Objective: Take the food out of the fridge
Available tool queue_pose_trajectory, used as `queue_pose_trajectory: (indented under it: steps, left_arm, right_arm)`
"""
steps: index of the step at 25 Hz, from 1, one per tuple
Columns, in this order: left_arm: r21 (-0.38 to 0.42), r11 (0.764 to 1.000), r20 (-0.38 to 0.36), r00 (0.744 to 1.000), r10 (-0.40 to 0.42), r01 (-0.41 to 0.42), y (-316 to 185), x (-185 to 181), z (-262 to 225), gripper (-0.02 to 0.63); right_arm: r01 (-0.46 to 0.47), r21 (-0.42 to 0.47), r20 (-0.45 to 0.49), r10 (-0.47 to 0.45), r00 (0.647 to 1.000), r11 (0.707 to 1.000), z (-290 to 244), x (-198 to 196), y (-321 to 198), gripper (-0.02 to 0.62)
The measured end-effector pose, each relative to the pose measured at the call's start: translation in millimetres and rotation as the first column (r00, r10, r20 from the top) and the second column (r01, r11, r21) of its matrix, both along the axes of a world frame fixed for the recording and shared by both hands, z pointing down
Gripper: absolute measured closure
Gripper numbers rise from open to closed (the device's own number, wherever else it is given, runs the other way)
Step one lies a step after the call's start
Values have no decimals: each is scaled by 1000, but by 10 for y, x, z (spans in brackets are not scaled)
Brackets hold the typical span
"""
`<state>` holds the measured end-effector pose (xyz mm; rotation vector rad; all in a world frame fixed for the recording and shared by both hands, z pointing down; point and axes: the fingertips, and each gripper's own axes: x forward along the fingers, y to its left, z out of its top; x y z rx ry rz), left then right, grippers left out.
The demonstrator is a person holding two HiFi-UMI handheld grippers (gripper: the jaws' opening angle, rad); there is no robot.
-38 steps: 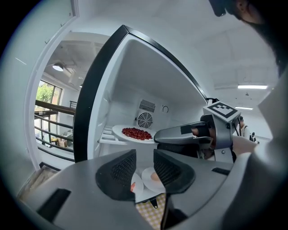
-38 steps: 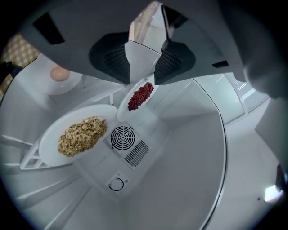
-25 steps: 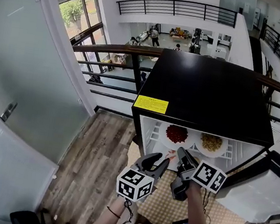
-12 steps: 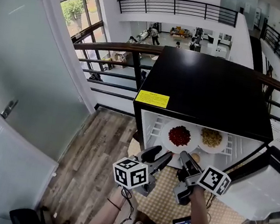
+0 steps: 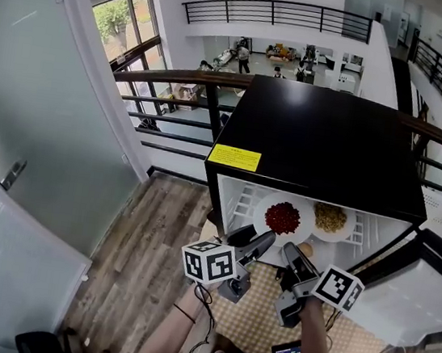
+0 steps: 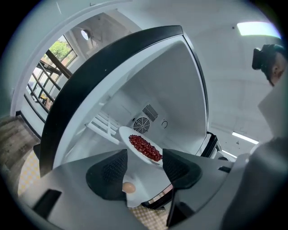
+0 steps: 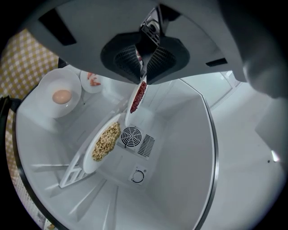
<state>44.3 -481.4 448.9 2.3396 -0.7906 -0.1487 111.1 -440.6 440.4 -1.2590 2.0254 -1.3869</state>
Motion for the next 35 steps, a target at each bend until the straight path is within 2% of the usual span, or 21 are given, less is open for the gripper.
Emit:
queue_pose_trajectory:
  steps: [5, 8, 10, 12, 17, 24, 31, 35]
  left_arm:
    - [-31, 999, -50, 999, -11, 10, -45, 52, 11, 366]
    - [-15, 1000, -33, 999, -12, 11, -46, 107, -4, 373]
    - [-9, 1000, -18, 1000, -14, 13, -28, 129, 2, 402]
    - [-11, 1000, -19, 1000, -14, 14, 15, 120, 15, 410]
    - [-8, 1000, -13, 999, -31, 30, 127, 24, 23, 416]
    - [-23, 998, -44, 997, -65, 64, 354, -98, 52, 423]
    - [-26, 996, -35, 996, -82, 81, 638, -229, 89, 425]
    - [-27, 995, -30, 995, -92, 92, 816, -326, 108, 425]
  right_arm:
    - [10, 13, 27, -10, 1000, 1000, -19, -33, 10, 545]
    - [6, 7, 8, -6, 1000, 1000, 2, -20, 20, 545]
    - [3, 3, -13, -3, 1000, 1000, 26, -1, 29, 545]
    - [11, 6, -1, -11, 1000, 1000, 35, -17, 51, 545]
    - [40, 14, -4, -40, 999, 999, 45, -96, 144, 543]
    - [79, 9, -56, -78, 995, 997, 97, -162, 363, 543]
    - [99, 4, -47, -98, 994, 995, 144, -285, 638, 543]
    - [114, 12, -73, -113, 991, 993, 158, -386, 808, 541]
